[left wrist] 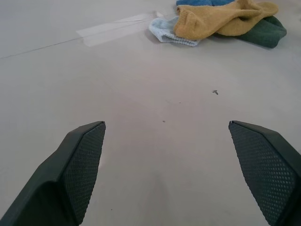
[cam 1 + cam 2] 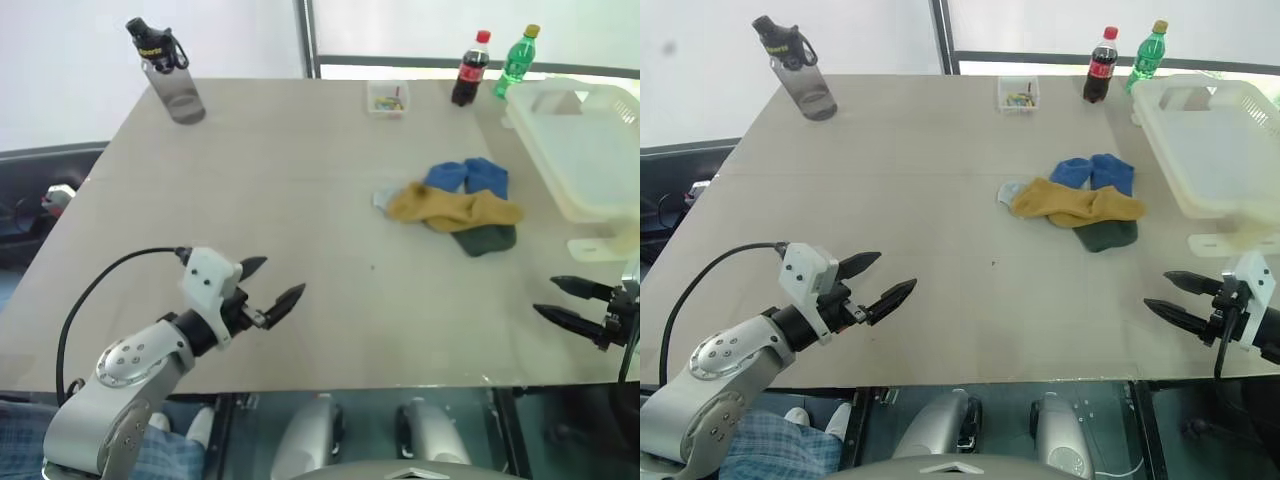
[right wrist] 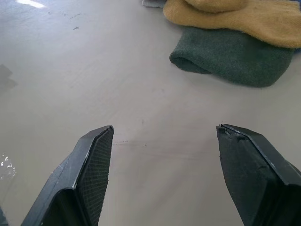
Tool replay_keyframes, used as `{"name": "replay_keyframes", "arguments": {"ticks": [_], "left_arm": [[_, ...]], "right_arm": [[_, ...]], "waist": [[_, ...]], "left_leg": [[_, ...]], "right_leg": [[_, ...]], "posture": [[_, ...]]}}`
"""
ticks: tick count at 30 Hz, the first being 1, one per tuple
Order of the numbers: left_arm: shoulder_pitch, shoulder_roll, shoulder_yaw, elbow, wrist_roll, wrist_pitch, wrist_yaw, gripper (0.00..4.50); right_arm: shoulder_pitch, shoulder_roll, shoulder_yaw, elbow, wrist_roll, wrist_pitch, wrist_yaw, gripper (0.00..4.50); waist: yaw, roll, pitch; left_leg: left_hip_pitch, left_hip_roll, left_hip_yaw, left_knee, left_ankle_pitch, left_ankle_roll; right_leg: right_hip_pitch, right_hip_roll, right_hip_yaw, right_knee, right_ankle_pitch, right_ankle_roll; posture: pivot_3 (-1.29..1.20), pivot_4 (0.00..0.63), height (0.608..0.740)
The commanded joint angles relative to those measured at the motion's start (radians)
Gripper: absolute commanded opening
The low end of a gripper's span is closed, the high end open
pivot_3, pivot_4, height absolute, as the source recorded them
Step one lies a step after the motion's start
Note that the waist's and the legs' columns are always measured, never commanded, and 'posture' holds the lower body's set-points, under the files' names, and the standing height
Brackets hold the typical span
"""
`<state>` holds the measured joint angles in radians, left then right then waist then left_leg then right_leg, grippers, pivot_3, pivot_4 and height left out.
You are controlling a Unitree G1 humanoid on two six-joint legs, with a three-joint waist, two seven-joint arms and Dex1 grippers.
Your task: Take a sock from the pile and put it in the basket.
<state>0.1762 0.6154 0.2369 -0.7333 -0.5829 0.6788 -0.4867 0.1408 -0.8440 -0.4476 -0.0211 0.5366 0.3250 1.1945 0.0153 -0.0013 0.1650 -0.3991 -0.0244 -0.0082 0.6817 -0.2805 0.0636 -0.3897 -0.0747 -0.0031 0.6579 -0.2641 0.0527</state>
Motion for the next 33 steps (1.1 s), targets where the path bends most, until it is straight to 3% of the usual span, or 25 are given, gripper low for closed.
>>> {"name": "replay_keyframes", "arguments": {"ticks": [1,28,33], "left_arm": [[0.01,0.003,0.039,-0.03,-0.037,-0.024,-0.028,4.5],[0.058,0.024,0.042,-0.029,-0.022,-0.07,-0.096,4.5],[0.064,0.035,0.041,-0.026,-0.035,-0.075,-0.117,4.5]], "right_arm": [[-0.008,-0.014,-0.035,-0.015,0.02,-0.011,0.004,3.6],[-0.027,-0.009,-0.022,-0.051,0.034,0.02,-0.056,3.6],[-0.089,0.007,0.017,-0.059,0.02,0.046,-0.111,3.6]], "waist": [[0.0,0.0,0.0],[0.0,0.0,0.0],[-0.002,0.0,0.0]], "left_leg": [[0.0,0.0,0.0,0.0,0.0,0.0],[0.0,0.0,0.0,0.0,0.0,0.0],[0.0,0.0,0.0,0.0,0.0,0.0]], "right_leg": [[0.0,0.0,0.0,0.0,0.0,0.0],[0.0,0.0,0.0,0.0,0.0,0.0],[0.0,0.0,0.0,0.0,0.0,0.0]], "posture": [[0.0,0.15,0.74],[0.0,0.15,0.74],[0.0,0.15,0.74]]}}
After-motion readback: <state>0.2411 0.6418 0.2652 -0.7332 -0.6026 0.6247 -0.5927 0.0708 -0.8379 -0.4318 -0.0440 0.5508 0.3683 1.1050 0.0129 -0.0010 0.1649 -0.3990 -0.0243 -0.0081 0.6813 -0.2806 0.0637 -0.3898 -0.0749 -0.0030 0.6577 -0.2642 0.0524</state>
